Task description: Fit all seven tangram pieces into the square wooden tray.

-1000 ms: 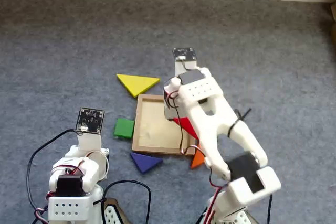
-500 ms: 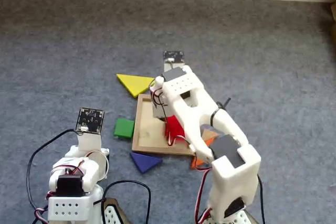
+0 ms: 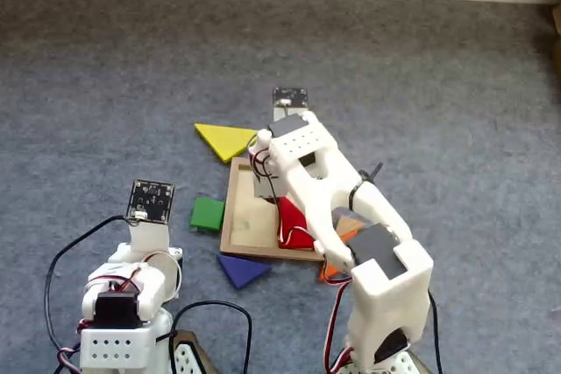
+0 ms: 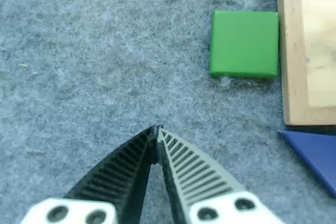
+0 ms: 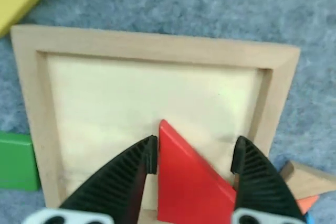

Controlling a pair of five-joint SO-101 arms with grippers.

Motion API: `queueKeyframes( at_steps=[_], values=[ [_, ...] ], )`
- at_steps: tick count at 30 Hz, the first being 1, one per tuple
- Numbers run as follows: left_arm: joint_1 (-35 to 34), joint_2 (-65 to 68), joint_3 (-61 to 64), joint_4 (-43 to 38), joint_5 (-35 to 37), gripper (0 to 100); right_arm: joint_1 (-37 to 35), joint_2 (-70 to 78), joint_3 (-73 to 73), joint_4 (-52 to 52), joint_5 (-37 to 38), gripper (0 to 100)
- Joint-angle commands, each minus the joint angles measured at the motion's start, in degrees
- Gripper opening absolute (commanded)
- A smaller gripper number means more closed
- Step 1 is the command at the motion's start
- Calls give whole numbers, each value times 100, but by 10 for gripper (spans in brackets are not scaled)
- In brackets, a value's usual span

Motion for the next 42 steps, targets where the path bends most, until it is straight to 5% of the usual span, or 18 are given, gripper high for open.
queueKeyframes(
  at_steps=[1,11,20,42],
  values=[
    [-48,-171,110,53,-18,7,-48,-813,-286,101,396,221],
    [-48,-171,110,53,-18,7,-312,-2334,1174,101,1793,46],
    [-48,-171,110,53,-18,7,-488,-2308,2440,-760,1925,22],
    [-48,-171,110,53,-18,7,356,-602,602,-857,1873,19]
  ],
)
